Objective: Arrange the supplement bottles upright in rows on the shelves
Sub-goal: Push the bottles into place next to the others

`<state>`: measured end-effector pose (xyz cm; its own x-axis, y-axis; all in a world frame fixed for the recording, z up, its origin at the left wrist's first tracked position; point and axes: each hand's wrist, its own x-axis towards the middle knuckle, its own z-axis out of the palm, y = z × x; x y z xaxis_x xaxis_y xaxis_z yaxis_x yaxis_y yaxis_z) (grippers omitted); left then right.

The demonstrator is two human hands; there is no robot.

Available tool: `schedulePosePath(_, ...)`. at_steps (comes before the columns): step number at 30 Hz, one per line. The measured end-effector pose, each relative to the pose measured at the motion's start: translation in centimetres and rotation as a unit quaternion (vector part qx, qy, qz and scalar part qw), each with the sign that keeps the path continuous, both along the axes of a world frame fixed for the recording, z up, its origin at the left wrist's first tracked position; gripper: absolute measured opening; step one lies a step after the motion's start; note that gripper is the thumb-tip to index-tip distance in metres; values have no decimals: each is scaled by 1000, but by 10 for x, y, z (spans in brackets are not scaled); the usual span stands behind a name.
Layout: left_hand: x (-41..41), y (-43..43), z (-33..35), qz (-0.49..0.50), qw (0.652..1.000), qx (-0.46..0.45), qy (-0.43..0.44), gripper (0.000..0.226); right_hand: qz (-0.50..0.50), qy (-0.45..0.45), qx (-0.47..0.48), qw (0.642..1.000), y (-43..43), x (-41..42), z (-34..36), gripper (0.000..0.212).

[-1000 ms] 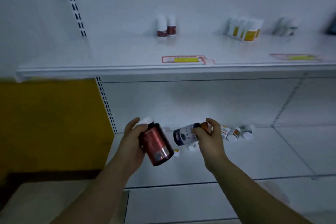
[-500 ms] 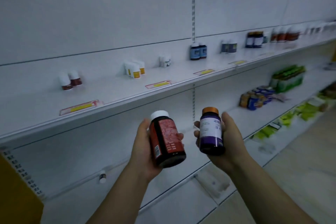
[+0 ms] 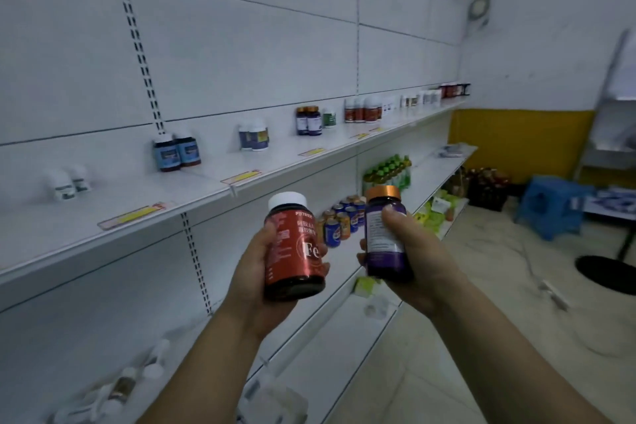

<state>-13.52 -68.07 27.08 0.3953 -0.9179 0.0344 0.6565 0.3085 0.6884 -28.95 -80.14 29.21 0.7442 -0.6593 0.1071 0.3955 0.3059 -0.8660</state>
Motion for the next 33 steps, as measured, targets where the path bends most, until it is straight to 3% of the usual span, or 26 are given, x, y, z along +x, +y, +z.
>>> schedulePosePath(3, 6, -46, 0, -1, 1000, 5, -28, 54, 1, -4, -12, 1000, -46, 5, 1, 45)
schedulePosePath(6, 22, -88, -1, -22, 999, 2, -34, 47, 4, 9, 44, 999, -90, 23, -3, 41)
schedulePosePath(8, 35, -116, -1, -31, 999, 11, -42, 49, 9, 13, 70, 997, -118, 39, -5, 49)
schedulePosePath(11, 59, -162, -1, -17, 998, -4, -65, 62, 8, 20, 28, 999, -164, 66, -5, 53)
schedulePosePath(15, 94, -234, 9, 13, 993, -8, -120, 49, -26, 13, -30, 999, -233, 102, 8, 50)
schedulePosePath(19, 116, -317, 23, -6, 987, 23, -161, 58, -76, 0, -36, 996, -305, 117, 25, 53)
schedulePosePath(24, 108, -418, 39, -61, 990, 27, -121, 48, -131, 10, 1, 991, -396, 108, 34, 37)
schedulePosePath(30, 78, -548, 45, -76, 989, -13, -127, 59, -142, 11, 11, 990, -521, 64, 34, 58)
schedulePosePath(33, 50, -626, 43, -59, 989, -15, -133, 65, -147, 23, -9, 989, -593, 33, 36, 54)
